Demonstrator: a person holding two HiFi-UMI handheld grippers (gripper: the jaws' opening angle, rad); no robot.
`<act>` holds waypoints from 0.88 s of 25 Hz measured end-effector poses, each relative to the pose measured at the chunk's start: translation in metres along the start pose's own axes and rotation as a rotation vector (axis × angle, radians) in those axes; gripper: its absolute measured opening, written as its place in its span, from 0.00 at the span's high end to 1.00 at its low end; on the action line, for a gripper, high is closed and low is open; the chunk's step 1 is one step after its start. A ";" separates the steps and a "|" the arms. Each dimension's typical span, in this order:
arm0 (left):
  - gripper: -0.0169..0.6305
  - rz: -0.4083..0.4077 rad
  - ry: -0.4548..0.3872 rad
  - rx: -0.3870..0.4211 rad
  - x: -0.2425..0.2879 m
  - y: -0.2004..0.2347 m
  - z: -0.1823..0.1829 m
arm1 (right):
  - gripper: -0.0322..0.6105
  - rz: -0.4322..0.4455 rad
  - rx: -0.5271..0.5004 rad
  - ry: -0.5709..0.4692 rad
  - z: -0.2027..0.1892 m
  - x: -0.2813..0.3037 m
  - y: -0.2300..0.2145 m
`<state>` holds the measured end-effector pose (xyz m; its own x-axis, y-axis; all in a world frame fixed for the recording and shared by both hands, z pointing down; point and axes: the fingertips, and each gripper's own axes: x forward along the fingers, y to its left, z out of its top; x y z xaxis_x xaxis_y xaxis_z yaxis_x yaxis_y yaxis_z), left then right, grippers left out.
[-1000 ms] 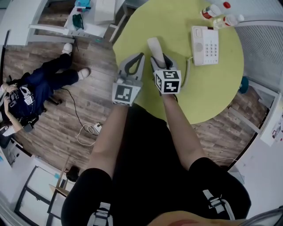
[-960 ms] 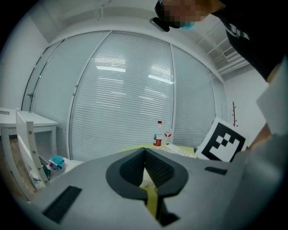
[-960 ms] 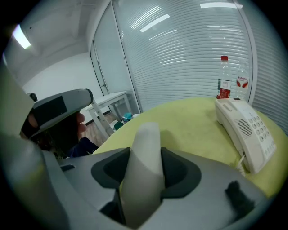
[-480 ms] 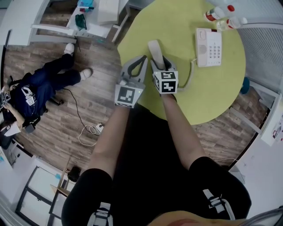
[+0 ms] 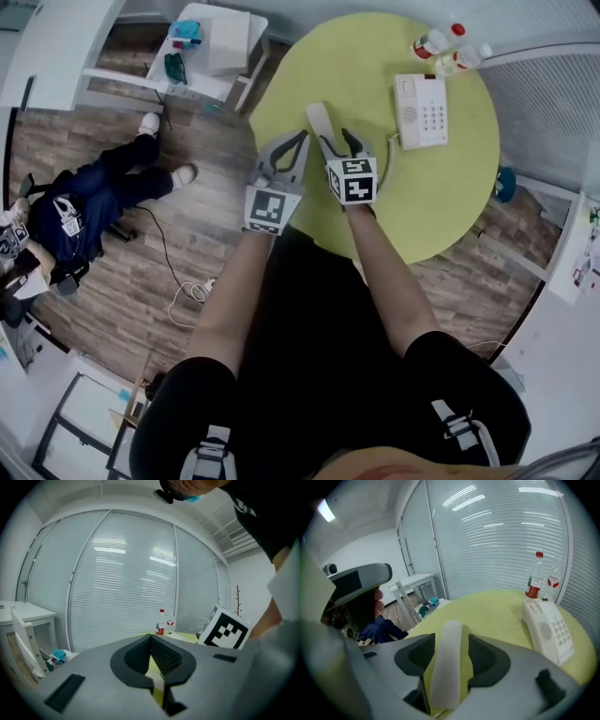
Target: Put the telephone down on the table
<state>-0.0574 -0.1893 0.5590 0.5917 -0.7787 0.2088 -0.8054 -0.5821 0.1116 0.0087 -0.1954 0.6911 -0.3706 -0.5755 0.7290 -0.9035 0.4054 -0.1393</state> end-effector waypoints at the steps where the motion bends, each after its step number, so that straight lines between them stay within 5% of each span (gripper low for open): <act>1: 0.96 -0.008 0.001 0.002 -0.002 -0.003 0.006 | 0.60 0.000 -0.009 -0.013 0.008 -0.010 -0.001; 9: 0.96 -0.096 -0.009 0.030 -0.018 -0.039 0.069 | 0.60 0.011 0.001 -0.157 0.068 -0.119 -0.014; 15: 0.96 -0.140 -0.015 0.043 -0.033 -0.084 0.111 | 0.61 0.103 -0.040 -0.304 0.092 -0.204 -0.016; 20: 0.96 -0.152 -0.031 0.047 -0.037 -0.124 0.142 | 0.88 0.165 -0.133 -0.468 0.113 -0.276 -0.020; 22: 0.96 -0.155 -0.045 0.056 -0.040 -0.141 0.155 | 0.92 0.189 -0.178 -0.519 0.119 -0.300 -0.019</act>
<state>0.0379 -0.1127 0.3849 0.7107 -0.6874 0.1494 -0.7019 -0.7073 0.0842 0.1117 -0.1155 0.3952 -0.6196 -0.7362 0.2723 -0.7778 0.6224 -0.0873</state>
